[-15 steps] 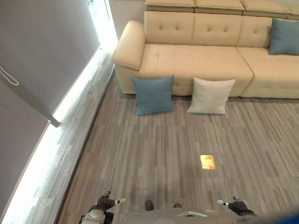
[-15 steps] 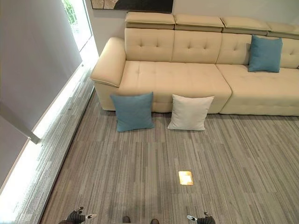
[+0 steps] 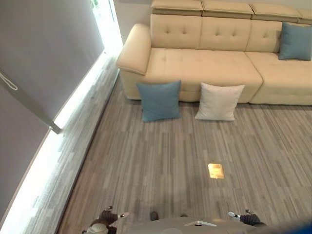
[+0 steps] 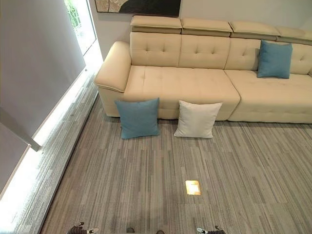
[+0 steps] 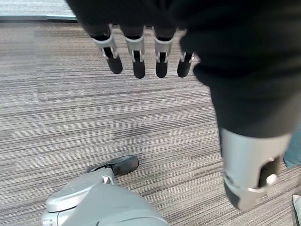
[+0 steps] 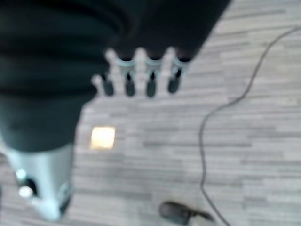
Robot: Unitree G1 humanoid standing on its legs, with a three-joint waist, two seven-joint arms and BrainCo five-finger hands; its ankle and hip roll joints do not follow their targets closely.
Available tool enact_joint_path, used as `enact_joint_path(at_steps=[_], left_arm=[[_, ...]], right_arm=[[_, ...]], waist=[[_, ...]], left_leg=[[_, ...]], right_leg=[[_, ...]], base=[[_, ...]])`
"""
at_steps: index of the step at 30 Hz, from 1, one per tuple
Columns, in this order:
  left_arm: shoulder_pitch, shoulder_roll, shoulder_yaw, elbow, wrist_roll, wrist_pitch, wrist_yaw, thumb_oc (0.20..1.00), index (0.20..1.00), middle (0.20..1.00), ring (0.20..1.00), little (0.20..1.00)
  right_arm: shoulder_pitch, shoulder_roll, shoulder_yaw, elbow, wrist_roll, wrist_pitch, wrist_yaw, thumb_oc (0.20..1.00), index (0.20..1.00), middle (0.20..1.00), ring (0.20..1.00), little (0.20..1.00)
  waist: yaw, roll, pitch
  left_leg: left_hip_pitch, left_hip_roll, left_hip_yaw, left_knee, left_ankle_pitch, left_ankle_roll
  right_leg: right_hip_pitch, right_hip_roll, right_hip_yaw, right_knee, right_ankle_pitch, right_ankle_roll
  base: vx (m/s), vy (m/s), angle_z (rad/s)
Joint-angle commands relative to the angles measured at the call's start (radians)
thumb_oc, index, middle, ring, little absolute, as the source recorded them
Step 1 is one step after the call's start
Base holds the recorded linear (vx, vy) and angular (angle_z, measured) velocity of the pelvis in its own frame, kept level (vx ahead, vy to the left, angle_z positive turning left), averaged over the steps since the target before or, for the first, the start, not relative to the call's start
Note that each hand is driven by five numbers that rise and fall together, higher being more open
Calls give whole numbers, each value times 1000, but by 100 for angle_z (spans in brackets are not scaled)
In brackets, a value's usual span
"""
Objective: Pick up all the scattered cushions and arrange them neatly on the sofa.
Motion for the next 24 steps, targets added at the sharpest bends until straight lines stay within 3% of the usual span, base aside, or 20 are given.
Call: enact_joint_path(at_steps=[1,12,20,22,24], left_arm=[[-66,-16,18,50,25,-7,27,1000,1000,1000,1000,1000],[-70,-17,6,45,30,-4,32,1000,1000,1000,1000,1000],[-98,-17,-7,34,9,-10,36,1000,1000,1000,1000,1000],[-108,-24,-7,32,-3,-14,40,1000,1000,1000,1000,1000],[-110,-28,-6,29,-3,-13,41,1000,1000,1000,1000,1000]], right_arm=[[-47,-53,13,20,-2,-6,-24,1000,1000,1000,1000,1000],[-54,-60,25,0,-4,-10,-26,1000,1000,1000,1000,1000],[-82,-71,47,-49,-3,-20,-31,1000,1000,1000,1000,1000],[-85,-75,43,-66,8,-23,-31,1000,1000,1000,1000,1000],[-78,-78,37,-78,10,-23,-34,1000,1000,1000,1000,1000]], waist=[[-1,-1,25],[2,-2,25],[10,-19,77],[10,-25,89],[7,-24,86]], left_leg=[[58,56,48,13,-68,-75],[64,61,47,19,-72,-78],[-73,44,34,220,-102,-98],[-127,43,60,277,-96,-107],[-152,60,115,255,-86,-96]], right_leg=[[6,-39,-27,21,-36,96],[17,-33,-29,22,-44,90],[-23,-49,-52,75,-71,63],[-25,-61,-71,72,-74,60],[-19,-66,-104,60,-75,63]], base=[[0,0,0],[-1,-3,0],[-56,-31,19],[-22,11,37],[25,27,57]])
